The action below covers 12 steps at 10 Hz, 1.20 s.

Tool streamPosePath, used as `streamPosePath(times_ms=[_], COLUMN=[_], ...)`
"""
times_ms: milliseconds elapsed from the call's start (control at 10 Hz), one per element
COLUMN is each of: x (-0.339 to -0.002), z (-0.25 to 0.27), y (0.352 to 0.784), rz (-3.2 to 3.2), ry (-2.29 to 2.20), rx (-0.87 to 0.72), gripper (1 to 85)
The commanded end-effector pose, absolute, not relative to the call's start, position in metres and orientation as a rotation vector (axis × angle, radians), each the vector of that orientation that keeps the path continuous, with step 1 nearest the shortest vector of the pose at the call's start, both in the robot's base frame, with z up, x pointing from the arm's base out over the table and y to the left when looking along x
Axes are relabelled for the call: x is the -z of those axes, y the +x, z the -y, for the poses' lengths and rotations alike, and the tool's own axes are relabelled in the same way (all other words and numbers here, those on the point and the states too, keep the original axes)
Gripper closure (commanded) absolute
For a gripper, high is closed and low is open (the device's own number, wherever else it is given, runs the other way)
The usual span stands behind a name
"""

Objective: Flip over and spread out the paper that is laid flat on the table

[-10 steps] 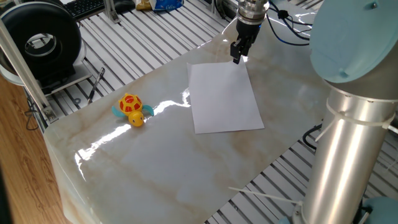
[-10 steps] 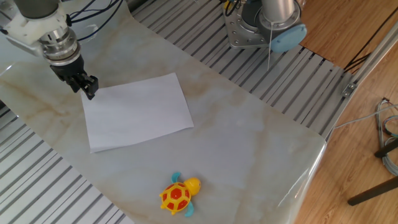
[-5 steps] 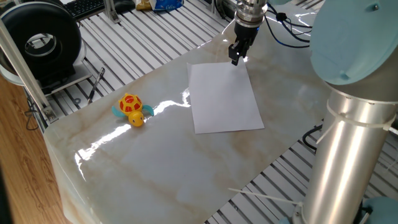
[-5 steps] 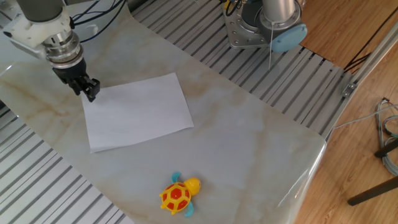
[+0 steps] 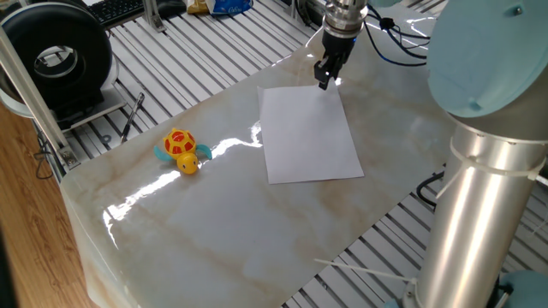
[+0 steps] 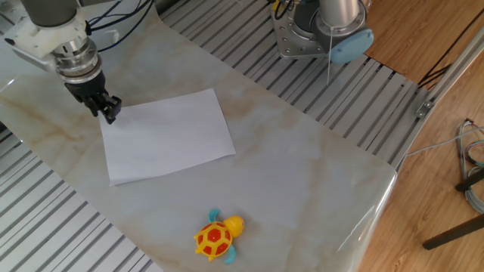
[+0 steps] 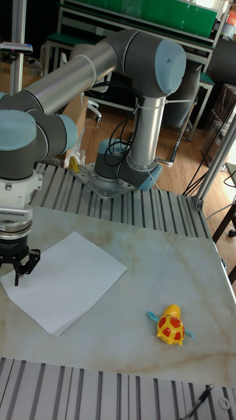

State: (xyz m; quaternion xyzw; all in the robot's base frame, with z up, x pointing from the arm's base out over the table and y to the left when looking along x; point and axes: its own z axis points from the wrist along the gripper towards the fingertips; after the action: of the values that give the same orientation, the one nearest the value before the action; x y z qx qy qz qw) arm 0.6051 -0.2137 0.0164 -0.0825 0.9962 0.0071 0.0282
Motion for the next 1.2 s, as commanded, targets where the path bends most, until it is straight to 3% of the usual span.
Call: streamPosePath(times_ms=[0,100,200,300,1100], x=[-0.019,-0.021,-0.023,-0.025,-0.085], z=[0.21,0.21,0.209,0.209,0.193], y=[0.606,0.607,0.608,0.608,0.593], rz=[-3.069,-3.072,-3.077,-3.081,-3.077], ry=[-0.234,-0.213,-0.195,-0.186,-0.236], rx=[-0.046,-0.042,-0.031,-0.02,-0.08], gripper=[49.0,52.3,75.0,84.7,84.7])
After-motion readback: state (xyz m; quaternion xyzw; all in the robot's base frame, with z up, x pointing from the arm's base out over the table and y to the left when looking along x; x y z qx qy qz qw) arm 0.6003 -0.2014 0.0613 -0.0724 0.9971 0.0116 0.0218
